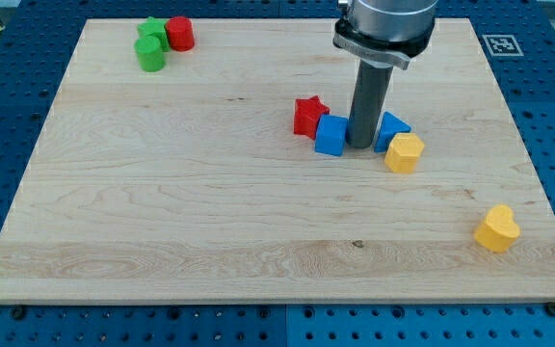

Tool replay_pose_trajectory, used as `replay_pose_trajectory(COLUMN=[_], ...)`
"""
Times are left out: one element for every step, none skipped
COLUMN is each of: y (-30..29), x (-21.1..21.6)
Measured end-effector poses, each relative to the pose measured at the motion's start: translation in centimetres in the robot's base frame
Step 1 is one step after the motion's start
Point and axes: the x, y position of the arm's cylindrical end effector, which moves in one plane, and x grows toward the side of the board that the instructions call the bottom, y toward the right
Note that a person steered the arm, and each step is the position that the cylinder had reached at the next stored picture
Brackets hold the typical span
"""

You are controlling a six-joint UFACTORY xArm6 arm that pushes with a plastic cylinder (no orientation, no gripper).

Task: Move the yellow hexagon to the top of the yellow heart

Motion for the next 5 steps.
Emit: replay_pose_trajectory(y=[2.5, 4.9, 5.3, 4.4, 2.9], x=[0.2, 1.9, 4.1, 5.3, 5.5])
